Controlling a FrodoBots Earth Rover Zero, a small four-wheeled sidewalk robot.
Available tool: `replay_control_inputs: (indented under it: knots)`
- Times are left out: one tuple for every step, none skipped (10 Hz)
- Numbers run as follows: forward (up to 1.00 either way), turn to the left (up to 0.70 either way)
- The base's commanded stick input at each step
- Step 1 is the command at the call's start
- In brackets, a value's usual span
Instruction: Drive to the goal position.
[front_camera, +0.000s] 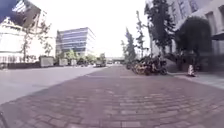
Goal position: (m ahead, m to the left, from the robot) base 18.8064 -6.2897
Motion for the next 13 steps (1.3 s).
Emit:
replay_control_inputs:
  knots:
    - [0.70, 0.00]
    - [0.70, 0.00]
    - [0.70, 0.00]
    - [0.70, 0.00]
    - [0.70, 0.00]
    - [0.70, 0.00]
    - [0.70, 0.00]
    - [0.70, 0.00]
    - [0.70, 0.00]
    - [0.70, 0.00]
    - [0.70, 0.00]
    - [0.70, 0.00]
    - [0.70, 0.00]
